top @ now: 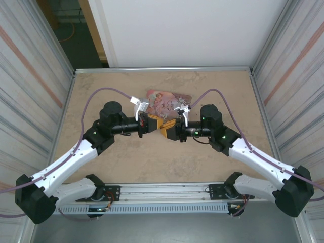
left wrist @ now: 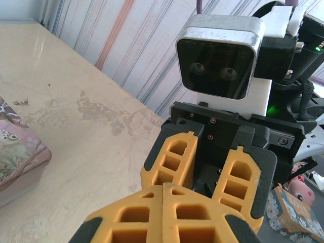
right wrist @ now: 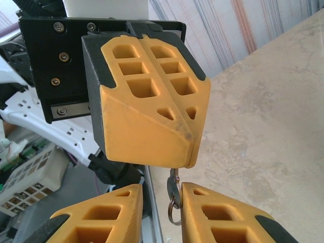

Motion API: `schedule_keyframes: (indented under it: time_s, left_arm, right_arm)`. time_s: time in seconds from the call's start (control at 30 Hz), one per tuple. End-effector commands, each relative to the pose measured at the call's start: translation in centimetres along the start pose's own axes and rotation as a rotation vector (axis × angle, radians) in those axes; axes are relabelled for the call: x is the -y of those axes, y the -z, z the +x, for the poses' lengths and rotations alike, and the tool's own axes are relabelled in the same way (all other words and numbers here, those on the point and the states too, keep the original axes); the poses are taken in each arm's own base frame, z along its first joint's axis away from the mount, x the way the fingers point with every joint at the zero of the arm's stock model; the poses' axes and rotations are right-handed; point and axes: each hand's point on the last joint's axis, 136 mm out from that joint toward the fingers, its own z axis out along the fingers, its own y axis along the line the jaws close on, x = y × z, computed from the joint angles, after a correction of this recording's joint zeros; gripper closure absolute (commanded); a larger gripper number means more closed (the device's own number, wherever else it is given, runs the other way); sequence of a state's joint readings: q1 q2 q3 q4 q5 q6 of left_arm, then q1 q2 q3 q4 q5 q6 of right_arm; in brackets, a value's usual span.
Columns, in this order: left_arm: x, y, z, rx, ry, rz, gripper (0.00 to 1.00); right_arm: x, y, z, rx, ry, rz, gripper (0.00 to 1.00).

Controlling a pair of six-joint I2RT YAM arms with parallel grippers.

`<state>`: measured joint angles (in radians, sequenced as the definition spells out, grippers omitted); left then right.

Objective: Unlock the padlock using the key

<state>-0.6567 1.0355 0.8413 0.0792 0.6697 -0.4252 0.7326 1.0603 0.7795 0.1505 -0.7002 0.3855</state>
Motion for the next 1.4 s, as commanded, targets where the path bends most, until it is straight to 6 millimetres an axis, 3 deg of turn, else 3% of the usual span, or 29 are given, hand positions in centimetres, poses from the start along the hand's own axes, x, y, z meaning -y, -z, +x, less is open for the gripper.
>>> schedule_keyframes:
  time_s: [0.0, 0.17, 0.43, 0.77, 0.8, 0.93, 1.03, 1.2, 1.37]
  left_arm:
    - [0.4, 0.4, -0.4, 0.024, -0.032, -0.004, 1.0]
    - [0.4, 0.4, -0.5, 0.026, -0.031, -0.003, 1.0]
    - [0.6, 0.6, -0.6, 0.037, -0.036, 0.0, 1.0]
    - [0.8, 1.2, -0.7, 0.067, -0.05, -0.003, 0.99]
    - [0.8, 1.2, -0.7, 0.069, -0.05, -0.005, 0.95]
    - [0.6, 1.4, -0.6, 0.077, -0.046, -0.019, 0.63]
    - [0.1, 1.8, -0.7, 0.091, -0.042, -0.053, 0.47]
    - [-1.9, 3.1, 0.0, 0.095, -0.033, -0.171, 0.31]
    - [-5.2, 3.9, 3.1, 0.039, -0.014, -0.326, 0.2]
  right_arm:
    - [-0.1, -0.1, -0.4, 0.013, -0.002, -0.011, 0.77]
    - [0.2, -0.3, -0.4, 0.013, -0.008, 0.001, 0.82]
    - [1.0, 0.0, -0.2, 0.017, -0.005, 0.05, 0.97]
    - [1.4, 1.4, -0.4, 0.033, 0.011, 0.101, 0.99]
    - [1.5, 1.5, -0.3, 0.032, 0.013, 0.104, 0.99]
    - [1.8, 1.5, 0.1, 0.009, 0.013, 0.118, 1.0]
    - [2.6, 1.5, 0.8, -0.025, 0.01, 0.152, 1.0]
    - [4.7, 2.2, 1.7, -0.061, 0.004, 0.246, 1.0]
    - [7.8, 2.9, 2.8, -0.079, -0.066, 0.318, 1.0]
